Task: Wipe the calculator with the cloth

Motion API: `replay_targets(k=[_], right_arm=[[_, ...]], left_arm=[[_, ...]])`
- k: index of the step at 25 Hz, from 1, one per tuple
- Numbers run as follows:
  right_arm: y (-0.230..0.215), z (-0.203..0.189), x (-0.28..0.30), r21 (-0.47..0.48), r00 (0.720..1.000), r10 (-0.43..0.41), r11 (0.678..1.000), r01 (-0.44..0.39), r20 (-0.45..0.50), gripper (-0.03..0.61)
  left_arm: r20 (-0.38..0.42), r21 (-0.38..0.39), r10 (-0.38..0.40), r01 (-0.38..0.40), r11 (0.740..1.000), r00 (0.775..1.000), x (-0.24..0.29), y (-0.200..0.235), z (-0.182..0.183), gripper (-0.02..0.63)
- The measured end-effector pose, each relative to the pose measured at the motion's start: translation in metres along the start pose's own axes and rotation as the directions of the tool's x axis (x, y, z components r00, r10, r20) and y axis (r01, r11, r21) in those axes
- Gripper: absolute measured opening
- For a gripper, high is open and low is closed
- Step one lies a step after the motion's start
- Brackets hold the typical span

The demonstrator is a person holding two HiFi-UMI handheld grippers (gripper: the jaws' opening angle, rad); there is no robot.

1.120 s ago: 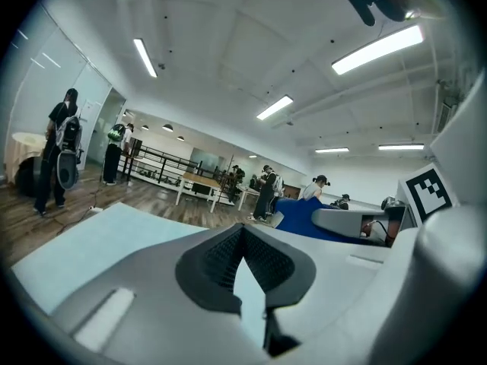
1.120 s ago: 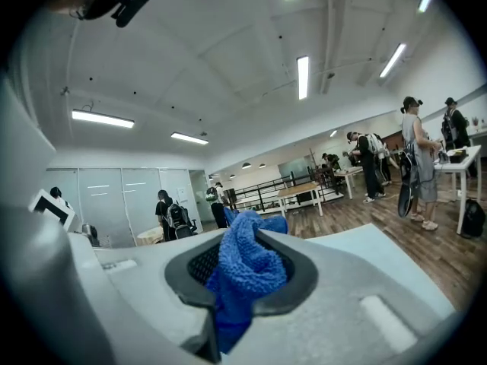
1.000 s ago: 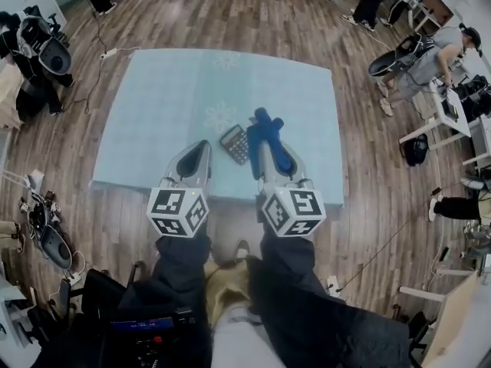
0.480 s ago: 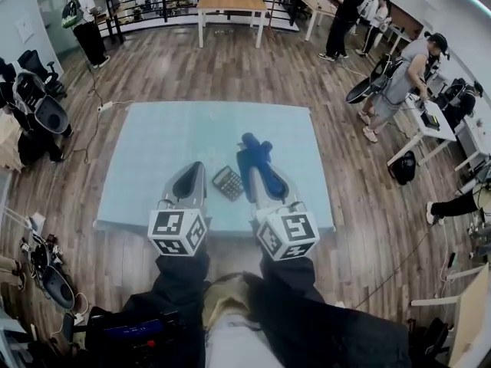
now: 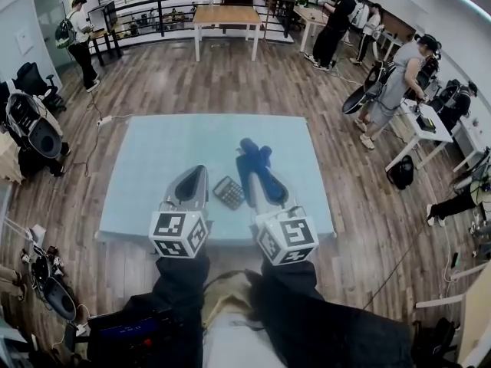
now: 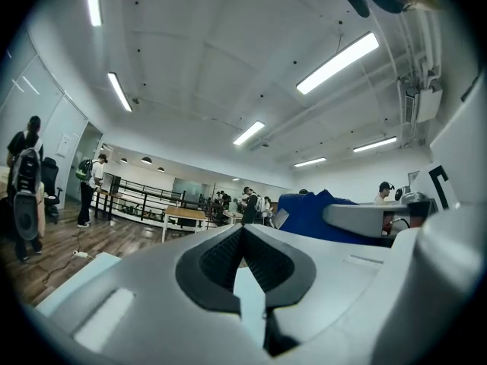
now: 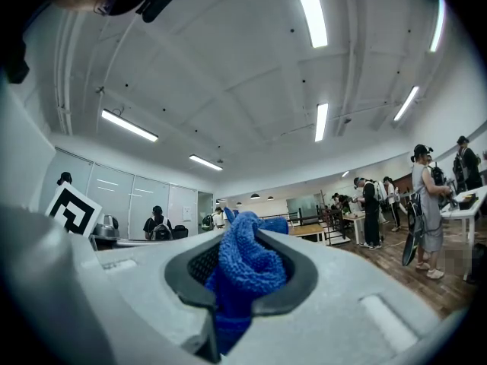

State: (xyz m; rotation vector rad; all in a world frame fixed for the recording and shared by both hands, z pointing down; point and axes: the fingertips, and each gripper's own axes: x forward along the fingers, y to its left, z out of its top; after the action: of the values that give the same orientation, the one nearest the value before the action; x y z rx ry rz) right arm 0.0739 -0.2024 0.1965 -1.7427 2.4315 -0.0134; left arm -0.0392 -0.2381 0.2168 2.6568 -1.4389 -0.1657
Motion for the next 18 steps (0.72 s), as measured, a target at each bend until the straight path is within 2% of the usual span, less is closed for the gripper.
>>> replay_targets(k=[18], right_arm=[[-0.0025,-0.0033,0.0049,0.008,1.000,0.005,1.000,-0.005,0.000,0.060]], left_arm=[[-0.015,-0.016,-0.021,0.021,1.000,1.000,0.0030,-0.0025,-0.0041,-0.002]])
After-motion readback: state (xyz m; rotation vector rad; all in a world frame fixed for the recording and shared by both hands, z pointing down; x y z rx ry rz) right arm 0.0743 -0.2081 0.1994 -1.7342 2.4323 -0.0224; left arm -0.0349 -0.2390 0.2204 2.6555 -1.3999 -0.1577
